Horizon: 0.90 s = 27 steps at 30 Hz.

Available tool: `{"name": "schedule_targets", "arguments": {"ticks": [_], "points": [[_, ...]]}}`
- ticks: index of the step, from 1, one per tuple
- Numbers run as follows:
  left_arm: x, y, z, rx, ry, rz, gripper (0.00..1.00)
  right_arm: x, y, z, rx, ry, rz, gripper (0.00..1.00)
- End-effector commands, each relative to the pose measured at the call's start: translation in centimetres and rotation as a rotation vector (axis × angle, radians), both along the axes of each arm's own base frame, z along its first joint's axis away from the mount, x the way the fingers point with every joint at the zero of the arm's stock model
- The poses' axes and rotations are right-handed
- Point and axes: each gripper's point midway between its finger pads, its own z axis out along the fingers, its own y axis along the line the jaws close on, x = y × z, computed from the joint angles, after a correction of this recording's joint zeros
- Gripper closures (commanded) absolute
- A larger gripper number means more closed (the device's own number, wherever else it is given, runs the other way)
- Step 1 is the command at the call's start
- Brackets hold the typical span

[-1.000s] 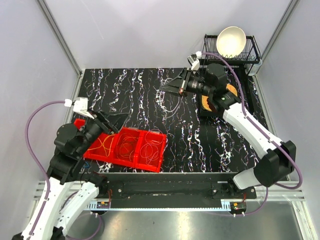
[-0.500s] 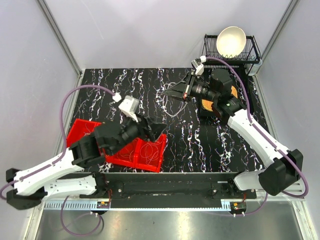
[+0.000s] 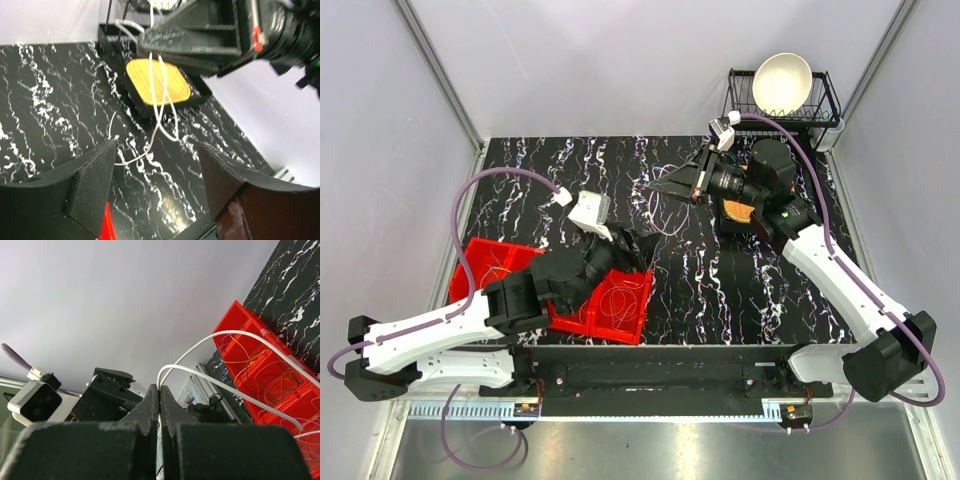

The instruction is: Untangle the cables

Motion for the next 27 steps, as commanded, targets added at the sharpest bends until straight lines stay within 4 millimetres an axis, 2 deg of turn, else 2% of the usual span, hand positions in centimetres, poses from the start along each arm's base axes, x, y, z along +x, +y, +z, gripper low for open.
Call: {"name": "schedule_targets", "arguments": {"ticks": [1, 5, 10, 13, 14, 17, 24, 25, 26, 27], "points": [[0.4, 0.4, 2.9, -0.096, -0.066, 0.032, 0.30, -1.4, -0.3, 1.3, 0.029, -0.027, 0.023, 1.00], [0.7, -0.5, 3.1, -0.081, -0.076, 0.027, 0.33, -1.7, -0.4, 1.7, 0.039, -0.028, 0.032, 1.00], [1.5, -1.4, 2.1, -0.036, -0.064, 0.061, 0.50, -2.4, -0.5, 2.2, 0.050, -0.029, 0.048, 1.00], [1.8, -1.9, 1.7, -0.023, -0.060, 0.073, 0.51, -2.8, -0.7, 2.5, 0.057, -0.029, 0.050, 1.00], [1.9, -1.9, 1.9, -0.030, -0.062, 0.075, 0.56, -2.9, -0.7, 2.6, 0.059, -0.027, 0.051, 1.00], [2.3, -1.6, 2.0, -0.039, -0.059, 0.113, 1.00, -3.3, -0.8, 2.6, 0.066, -0.024, 0.058, 1.00], [2.5, -0.8, 2.7, -0.053, -0.069, 0.149, 1.00, -3.7, -0.9, 1.8, 0.078, 0.002, 0.072, 1.00], [2.5, -0.7, 2.8, -0.049, -0.074, 0.146, 1.00, -3.7, -0.9, 1.7, 0.076, 0.001, 0.072, 0.95], [2.5, -0.5, 3.0, -0.052, -0.078, 0.148, 1.00, -3.6, -0.9, 1.5, 0.068, 0.006, 0.070, 0.82], [2.5, -0.2, 3.2, -0.054, -0.079, 0.159, 1.00, -3.4, -0.9, 1.4, 0.056, -0.017, 0.064, 0.46]]}}
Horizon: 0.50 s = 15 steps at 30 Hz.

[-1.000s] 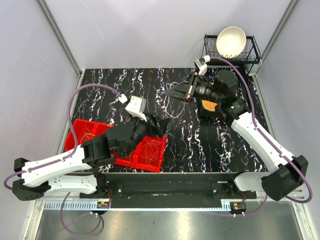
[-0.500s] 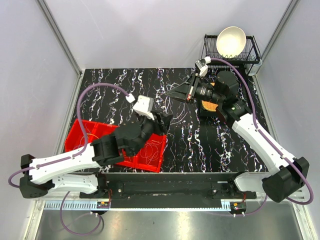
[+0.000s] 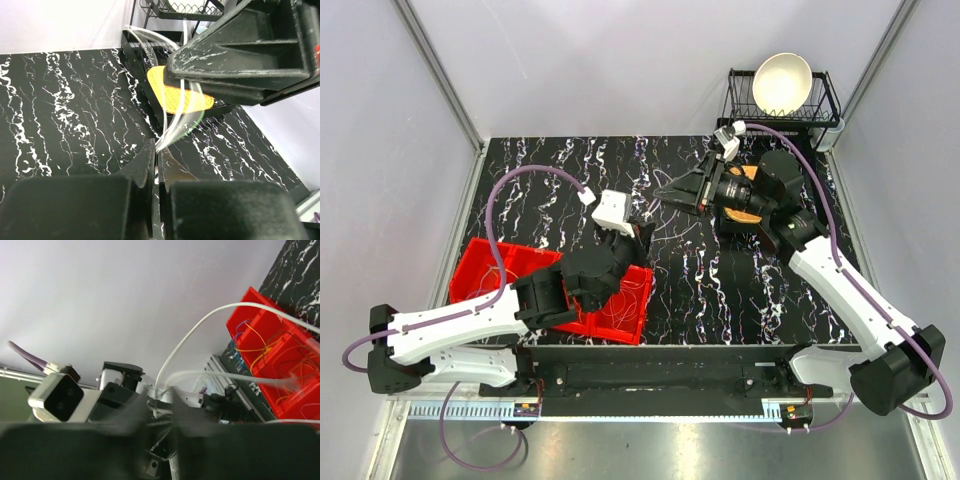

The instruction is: Untangle the cables

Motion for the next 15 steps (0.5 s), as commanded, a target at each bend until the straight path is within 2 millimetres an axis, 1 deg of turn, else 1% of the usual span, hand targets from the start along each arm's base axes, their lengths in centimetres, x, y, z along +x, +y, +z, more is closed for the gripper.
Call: {"name": "schedule_targets", "arguments": {"ticks": [1, 2, 3, 4, 5, 6, 7, 8, 9, 10, 11, 12, 13, 14, 15], "points": [[0.2, 2.0, 4.7, -0.110, -0.049, 0.061, 1.00, -0.8, -0.2, 0.5, -0.018, -0.053, 0.013, 0.34], [0.1, 2.8, 5.1, -0.111, -0.046, 0.076, 1.00, -0.3, -0.4, 0.2, -0.049, -0.063, -0.015, 0.26], [0.2, 3.9, 4.2, -0.064, -0.021, 0.114, 1.00, 0.2, -0.9, 0.0, -0.116, -0.134, -0.051, 0.12], [0.1, 4.8, 5.0, -0.067, -0.018, 0.130, 1.00, 1.1, -1.7, -2.1, -0.211, -0.090, -0.117, 0.08], [0.2, 5.5, 4.7, -0.031, -0.007, 0.152, 1.00, 1.7, -2.3, -3.0, -0.288, -0.147, -0.153, 0.04], [0.2, 7.5, 4.2, 0.028, 0.027, 0.213, 1.00, 1.8, -3.2, -4.1, -0.357, -0.117, -0.186, 0.00], [0.1, 8.5, 3.8, 0.055, 0.043, 0.247, 1.00, 2.8, -4.1, -4.9, -0.405, -0.113, -0.246, 0.00], [0.3, 9.9, 3.5, 0.051, 0.062, 0.315, 1.00, 3.0, -4.5, -5.7, -0.439, -0.119, -0.256, 0.00], [0.0, 11.8, 2.6, 0.124, 0.083, 0.352, 1.00, 3.0, -4.8, -6.2, -0.456, -0.109, -0.268, 0.00], [-0.2, 13.1, 2.3, 0.129, 0.098, 0.380, 1.00, 2.9, -4.9, -6.6, -0.460, -0.106, -0.265, 0.00], [0.0, 14.3, 2.1, 0.100, 0.128, 0.419, 1.00, 2.8, -4.9, -7.3, -0.467, -0.086, -0.262, 0.01], [-0.2, 15.9, 1.1, 0.146, 0.155, 0.441, 1.00, 2.6, -4.8, -7.6, -0.463, -0.079, -0.250, 0.00], [-0.4, 17.2, 0.9, 0.130, 0.172, 0.457, 1.00, 2.6, -4.6, -8.0, -0.461, -0.065, -0.243, 0.00], [-0.4, 18.5, -0.2, 0.150, 0.206, 0.484, 1.00, 2.5, -4.5, -8.6, -0.463, -0.053, -0.234, 0.00], [-0.7, 19.7, -0.3, 0.135, 0.215, 0.499, 1.00, 2.4, -4.3, -8.8, -0.458, -0.048, -0.219, 0.01]]}}
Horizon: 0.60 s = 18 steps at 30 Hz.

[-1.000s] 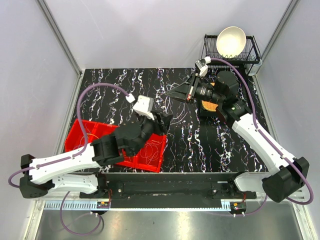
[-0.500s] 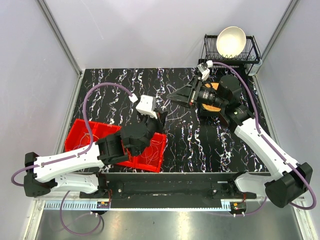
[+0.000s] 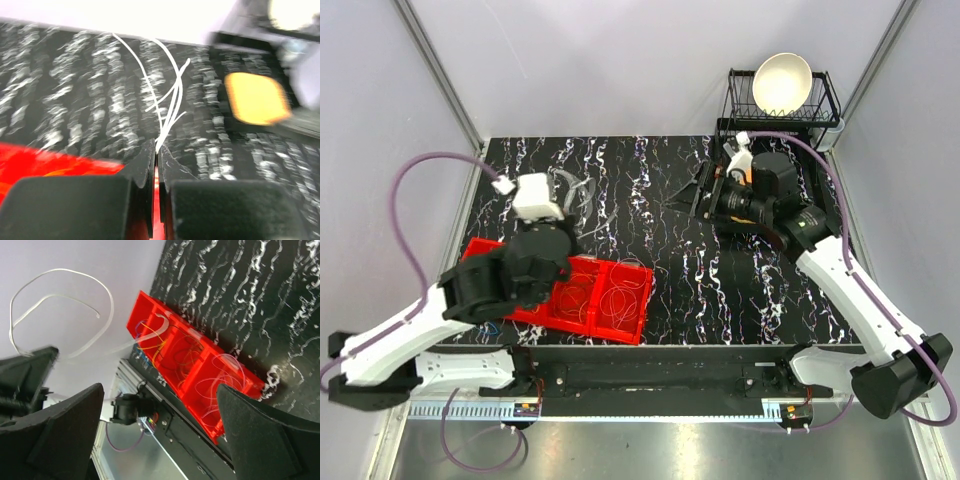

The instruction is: Untangle the cables

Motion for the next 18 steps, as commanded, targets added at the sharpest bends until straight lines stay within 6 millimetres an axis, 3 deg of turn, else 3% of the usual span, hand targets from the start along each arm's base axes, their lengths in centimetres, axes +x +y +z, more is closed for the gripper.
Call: {"name": "schedule_targets", "arguments": {"ticks": [1, 3, 11, 18], "points": [[-1.0, 7.7, -2.8, 0.055, 0.094, 0.181, 1.00, -0.2, -0.6, -1.7, -0.048, 0.007, -0.001, 0.01], [-1.4, 10.0, -3.8, 0.063, 0.113, 0.237, 1.00, -0.3, -0.3, -1.9, -0.037, 0.017, 0.011, 0.01], [-3.0, 15.0, -6.3, 0.126, 0.156, 0.354, 1.00, -0.3, 0.5, -3.2, -0.001, 0.066, 0.039, 0.03], [-3.6, 15.8, -9.3, 0.140, 0.197, 0.372, 1.00, -0.3, 1.2, -4.1, 0.020, 0.100, 0.061, 0.04]]}}
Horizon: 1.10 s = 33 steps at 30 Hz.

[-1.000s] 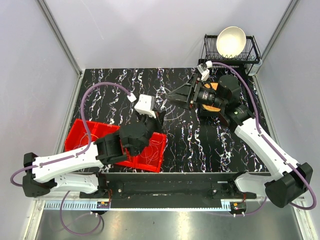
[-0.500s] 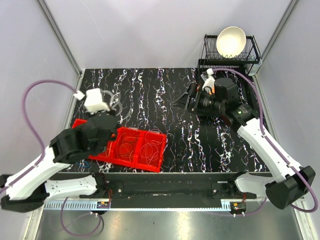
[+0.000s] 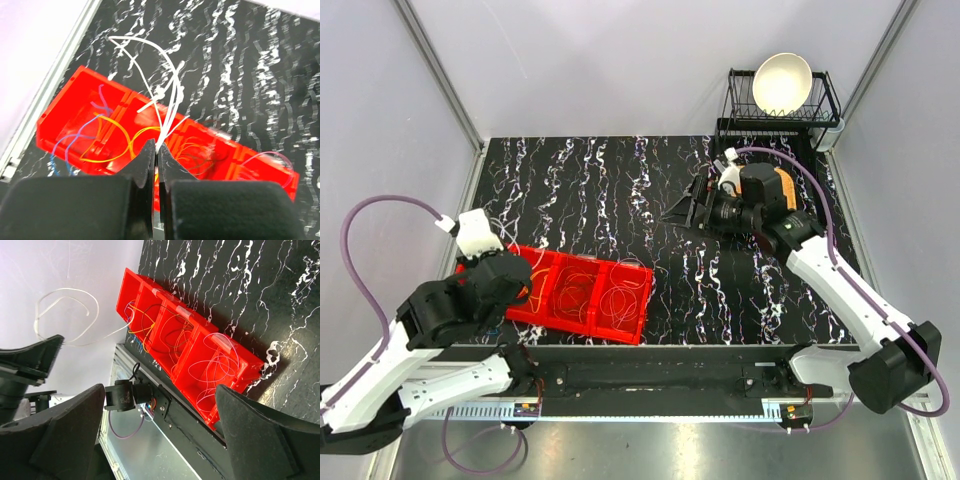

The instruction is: Untangle the cables

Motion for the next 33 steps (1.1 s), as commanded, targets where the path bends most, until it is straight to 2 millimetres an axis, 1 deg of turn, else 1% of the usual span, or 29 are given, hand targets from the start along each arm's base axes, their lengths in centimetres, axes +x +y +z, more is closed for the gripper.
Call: {"name": "schedule_targets", "arguments": {"ticks": [1, 2, 4, 5, 6, 7, 8, 9, 10, 11, 13, 18, 19, 20, 23, 25, 33], "points": [[-0.2, 1.1, -1.8, 0.012, 0.021, 0.067, 1.00, 0.2, 0.8, 0.8, 0.051, -0.018, 0.026, 0.04], [-0.1, 1.0, -2.7, 0.023, 0.045, 0.068, 1.00, 0.2, 0.8, 0.7, 0.053, -0.018, 0.027, 0.04], [0.1, 1.3, -3.6, 0.038, 0.067, 0.089, 1.00, 0.3, 0.9, 0.5, 0.054, -0.012, 0.028, 0.04], [0.3, 1.1, -4.6, 0.052, 0.090, 0.081, 1.00, 0.3, 0.9, 0.5, 0.056, -0.014, 0.028, 0.04], [0.6, 1.0, -5.1, 0.058, 0.105, 0.087, 1.00, 0.3, 1.0, 0.5, 0.057, -0.011, 0.032, 0.04], [0.8, 1.6, -5.5, 0.058, 0.119, 0.118, 1.00, 0.4, 1.0, 0.3, 0.057, -0.005, 0.032, 0.04], [1.2, 0.9, -6.5, 0.056, 0.142, 0.087, 1.00, 0.3, 1.0, 0.3, 0.059, -0.008, 0.034, 0.04], [1.5, 0.7, -6.9, 0.047, 0.154, 0.083, 1.00, 0.4, 1.1, 0.2, 0.060, -0.003, 0.034, 0.04], [1.8, 1.1, -7.4, 0.037, 0.170, 0.103, 1.00, 0.4, 1.1, 0.1, 0.058, -0.001, 0.035, 0.04], [2.1, 0.5, -8.4, 0.021, 0.195, 0.084, 1.00, 0.4, 1.1, 0.1, 0.059, -0.005, 0.037, 0.04], [2.3, 1.0, -9.7, -0.002, 0.238, 0.118, 1.00, 0.4, 1.1, -0.1, 0.057, 0.001, 0.038, 0.04], [3.2, 0.6, -11.8, -0.039, 0.326, 0.135, 1.00, 0.7, 1.3, -0.8, 0.051, 0.012, 0.039, 0.05], [3.4, 0.0, -12.5, -0.056, 0.344, 0.114, 1.00, 0.8, 1.4, -0.8, 0.054, 0.014, 0.041, 0.05], [3.5, -0.1, -13.0, -0.054, 0.363, 0.118, 1.00, 0.8, 1.5, -1.0, 0.053, 0.020, 0.045, 0.05], [3.7, 0.1, -13.8, -0.047, 0.389, 0.143, 1.00, 0.9, 1.6, -1.4, 0.049, 0.025, 0.051, 0.05], [3.8, 0.2, -14.2, -0.045, 0.407, 0.155, 0.98, 0.9, 1.6, -1.6, 0.046, 0.028, 0.055, 0.05], [4.4, 1.0, -14.8, -0.049, 0.444, 0.175, 0.93, 1.1, 1.9, -2.4, 0.042, 0.044, 0.068, 0.05]]}}
